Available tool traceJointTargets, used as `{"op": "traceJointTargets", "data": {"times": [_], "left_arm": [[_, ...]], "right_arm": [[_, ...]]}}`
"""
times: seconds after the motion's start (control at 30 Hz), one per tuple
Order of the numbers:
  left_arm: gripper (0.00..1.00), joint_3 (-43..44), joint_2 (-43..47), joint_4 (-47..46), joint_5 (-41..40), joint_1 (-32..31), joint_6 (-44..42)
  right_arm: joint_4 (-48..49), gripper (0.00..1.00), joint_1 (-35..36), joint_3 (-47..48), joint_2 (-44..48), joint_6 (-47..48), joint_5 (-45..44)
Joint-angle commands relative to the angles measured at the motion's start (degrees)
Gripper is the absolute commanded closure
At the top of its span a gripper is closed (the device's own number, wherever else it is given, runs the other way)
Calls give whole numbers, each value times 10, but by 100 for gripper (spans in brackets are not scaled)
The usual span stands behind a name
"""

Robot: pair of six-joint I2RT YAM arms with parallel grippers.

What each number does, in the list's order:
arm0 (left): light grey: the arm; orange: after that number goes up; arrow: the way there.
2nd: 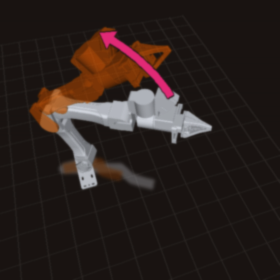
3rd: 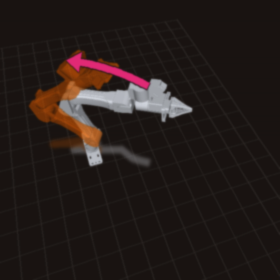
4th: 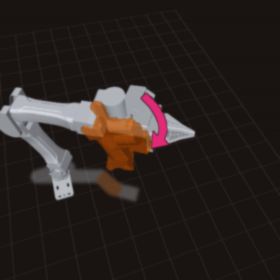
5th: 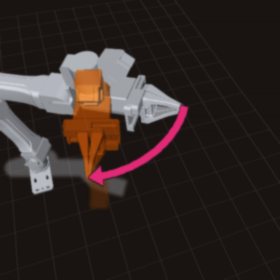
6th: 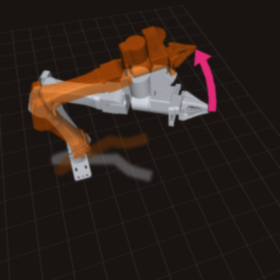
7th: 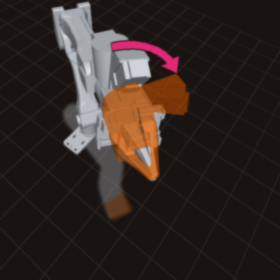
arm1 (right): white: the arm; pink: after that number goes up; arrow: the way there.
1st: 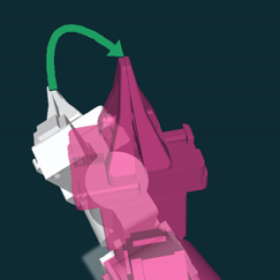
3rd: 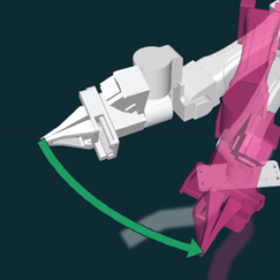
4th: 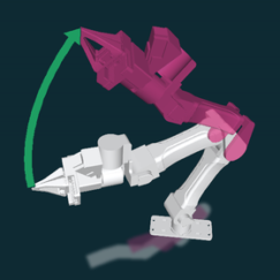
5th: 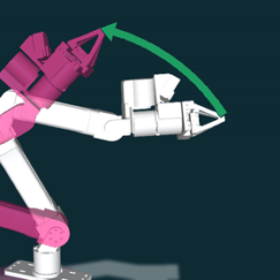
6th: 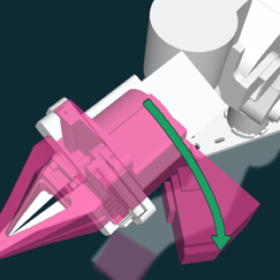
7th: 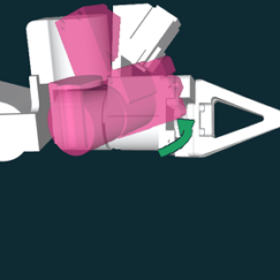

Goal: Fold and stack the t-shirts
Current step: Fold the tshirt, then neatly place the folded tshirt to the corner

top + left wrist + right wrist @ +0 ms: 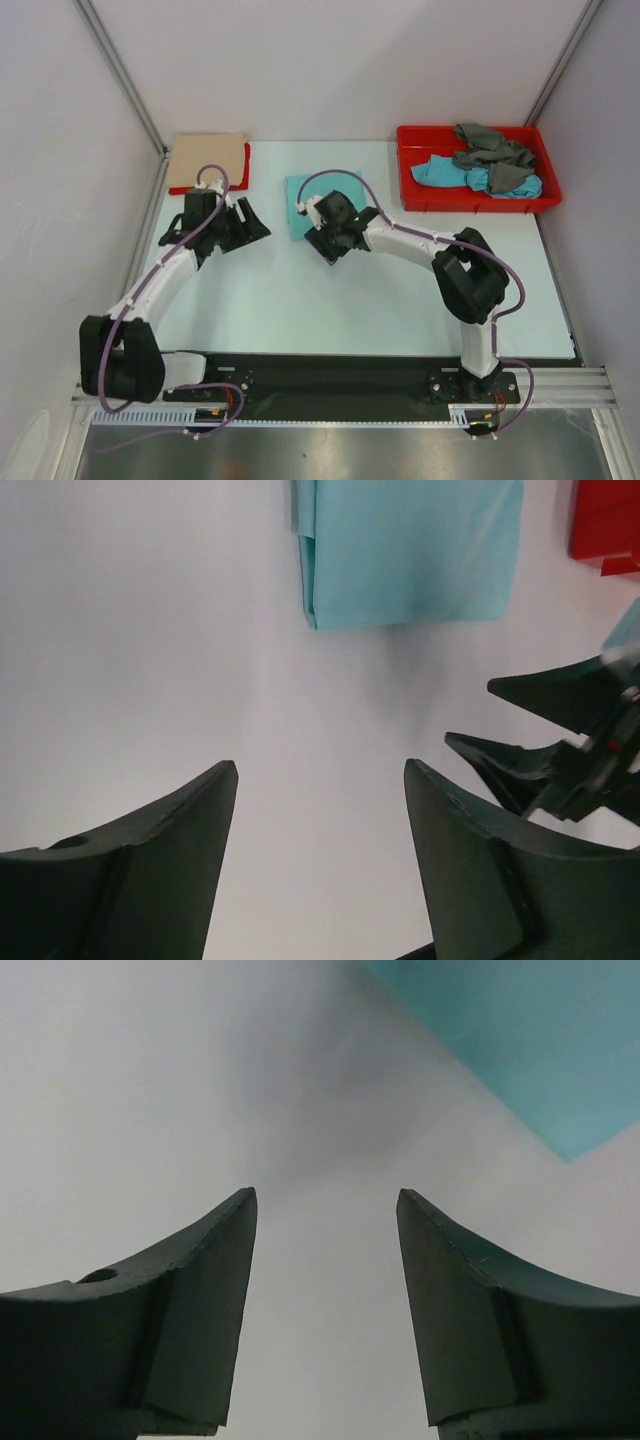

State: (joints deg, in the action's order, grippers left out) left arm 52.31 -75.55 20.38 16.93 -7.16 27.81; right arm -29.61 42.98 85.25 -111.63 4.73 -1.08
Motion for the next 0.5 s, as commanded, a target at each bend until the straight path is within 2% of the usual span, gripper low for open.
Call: {"op": "traceJointTargets", "data": {"times": [0.0, 0.03, 0.07, 0.17, 0.27, 0.47], "left_arm": [[25, -38, 65, -2, -37, 11, 24], [23, -46, 81, 4, -43, 18, 28], [21, -56, 110, 10, -55, 23, 36], [16, -60, 155, 50, -86, 51, 54], [12, -63, 184, 78, -98, 69, 65], [9, -97, 219, 91, -126, 88, 109]], "right_arm": [[136, 36, 33, -44, 21, 128, -85], [156, 36, 42, -54, 21, 148, -90], [188, 31, 62, -63, 19, 164, -103], [200, 24, 86, -56, -4, 210, -141], [226, 13, 103, -61, -26, 267, -176], [285, 13, 107, -58, -96, 367, -223]]}}
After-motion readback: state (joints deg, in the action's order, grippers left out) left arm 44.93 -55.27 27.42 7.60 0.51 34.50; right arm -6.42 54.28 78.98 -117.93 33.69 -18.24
